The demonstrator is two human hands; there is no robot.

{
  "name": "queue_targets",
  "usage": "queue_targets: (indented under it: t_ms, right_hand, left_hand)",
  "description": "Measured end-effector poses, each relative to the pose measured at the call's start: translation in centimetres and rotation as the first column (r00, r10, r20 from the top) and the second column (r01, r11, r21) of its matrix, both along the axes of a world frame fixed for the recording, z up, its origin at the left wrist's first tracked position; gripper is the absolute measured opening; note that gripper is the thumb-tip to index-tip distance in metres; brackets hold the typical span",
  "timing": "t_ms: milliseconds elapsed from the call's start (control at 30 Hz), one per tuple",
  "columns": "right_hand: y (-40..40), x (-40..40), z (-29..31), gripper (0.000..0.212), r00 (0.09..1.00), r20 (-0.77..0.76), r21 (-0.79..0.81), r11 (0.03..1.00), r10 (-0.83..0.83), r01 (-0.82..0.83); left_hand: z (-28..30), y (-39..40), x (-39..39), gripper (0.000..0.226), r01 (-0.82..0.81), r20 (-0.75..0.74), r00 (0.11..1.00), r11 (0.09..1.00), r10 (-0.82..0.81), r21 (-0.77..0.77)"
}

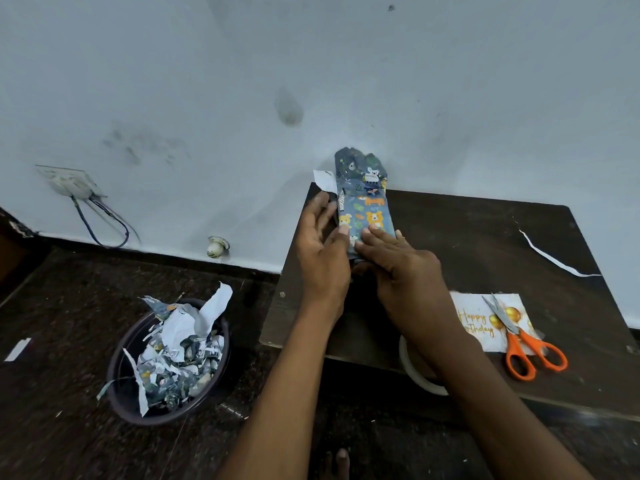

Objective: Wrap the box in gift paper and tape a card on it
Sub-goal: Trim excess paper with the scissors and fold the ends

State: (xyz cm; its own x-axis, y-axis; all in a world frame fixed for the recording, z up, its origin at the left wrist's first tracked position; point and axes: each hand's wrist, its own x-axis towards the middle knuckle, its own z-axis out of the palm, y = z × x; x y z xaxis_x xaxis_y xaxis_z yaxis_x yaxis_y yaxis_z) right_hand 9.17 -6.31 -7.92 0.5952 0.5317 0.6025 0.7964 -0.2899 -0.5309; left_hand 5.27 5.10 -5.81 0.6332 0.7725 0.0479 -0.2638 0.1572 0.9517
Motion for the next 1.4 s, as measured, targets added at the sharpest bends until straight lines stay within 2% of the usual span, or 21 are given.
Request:
queue_targets:
  t_ms: [100,200,333,433,867,1100,1400]
  right_hand:
    - [-0.1,0.1,-0.1,0.026,0.999,-0.038,0.024,1.000,0.000,0.001]
    - [-0.4,0.2,0.5,0.029,0.992,-0.127,0.072,0.997,-0.025,0.034]
    - [-0.8,0.2,1.4,0.026,0.984,-0.180,0.060,0.998,-0.002,0.013]
    - [-0.9,0.5,1.7,0.027,0.979,-0.204,0.025,1.000,0.003,0.002]
    - [-1.6,0.8,2.2,0.033,0.960,-0.275,0.025,0.998,0.059,-0.054]
    - [-1.8,0.5,2.5,0.043,0.958,-0.286,-0.002,1.000,0.020,-0.022]
    - [-1.4,0.3,2.5,0.034,0.976,-0.220,0.031,1.000,0.000,0.007]
  left_hand:
    - [0.9,0.7,-0.8,0.035,0.003,-0.041,0.999,0.998,0.000,0.068]
    - [2.1,1.0,-2.3,0.017,0.103,-0.102,0.991,0.974,-0.083,0.200]
    - [3.5,0.9,-5.1,0.020,0.324,-0.246,0.937,0.882,-0.248,0.342]
    - [3.4,0.9,-5.9,0.023,0.354,-0.300,0.922,0.846,-0.244,0.398]
    - [2.7,0.5,-5.0,0.028,0.363,-0.389,0.904,0.802,-0.179,0.475]
    - [2.8,0.2,-4.8,0.036,0.339,-0.391,0.906,0.835,-0.165,0.433]
    - [2.6,0.4,-5.0,0.035,0.353,-0.393,0.903,0.825,-0.175,0.442]
